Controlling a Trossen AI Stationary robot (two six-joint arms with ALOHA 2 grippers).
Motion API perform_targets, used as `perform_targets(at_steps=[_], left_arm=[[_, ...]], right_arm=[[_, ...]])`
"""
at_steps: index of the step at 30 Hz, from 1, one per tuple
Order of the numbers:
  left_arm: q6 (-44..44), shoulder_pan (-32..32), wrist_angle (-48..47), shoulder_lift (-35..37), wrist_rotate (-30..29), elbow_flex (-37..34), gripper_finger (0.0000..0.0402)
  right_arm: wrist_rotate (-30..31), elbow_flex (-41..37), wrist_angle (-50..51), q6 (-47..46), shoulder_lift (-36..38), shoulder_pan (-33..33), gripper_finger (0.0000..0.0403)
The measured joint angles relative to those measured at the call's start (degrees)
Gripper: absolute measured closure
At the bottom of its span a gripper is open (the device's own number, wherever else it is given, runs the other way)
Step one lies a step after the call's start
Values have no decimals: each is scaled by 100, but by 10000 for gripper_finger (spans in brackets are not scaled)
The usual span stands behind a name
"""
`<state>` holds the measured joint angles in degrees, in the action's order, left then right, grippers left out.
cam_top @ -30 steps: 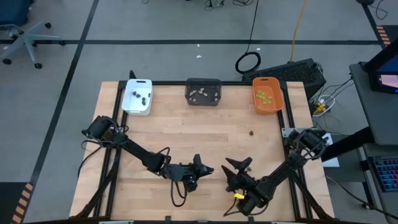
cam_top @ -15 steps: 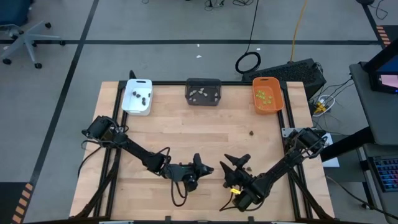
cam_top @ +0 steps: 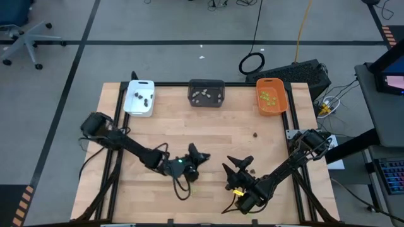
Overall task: Sort Halloween decoration
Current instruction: Put the white toy skull into the black bin
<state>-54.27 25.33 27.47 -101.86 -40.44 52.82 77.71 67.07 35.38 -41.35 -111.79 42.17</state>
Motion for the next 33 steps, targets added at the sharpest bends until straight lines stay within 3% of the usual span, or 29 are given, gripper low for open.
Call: perform_targets(at_steps=[6,11,16,24,33], left_arm=[[356,-287,-1568,1450,-33,-580,353],[794,-705,-3525,2832,-81,-942,353],[1162,-1323,-5307,3874,-573,-1136,353],[1950,-2652,-7416,4482,-998,-1134,353],[2092,-4395,-7501,4445,-934,-1448,353]], right_arm=[[-36,0,-75,8,0,0,204],[-81,0,-116,5,0,1,204],[-118,0,-110,3,2,-7,204],[-125,0,-79,11,2,-17,204],[-125,0,-87,13,2,-19,204]])
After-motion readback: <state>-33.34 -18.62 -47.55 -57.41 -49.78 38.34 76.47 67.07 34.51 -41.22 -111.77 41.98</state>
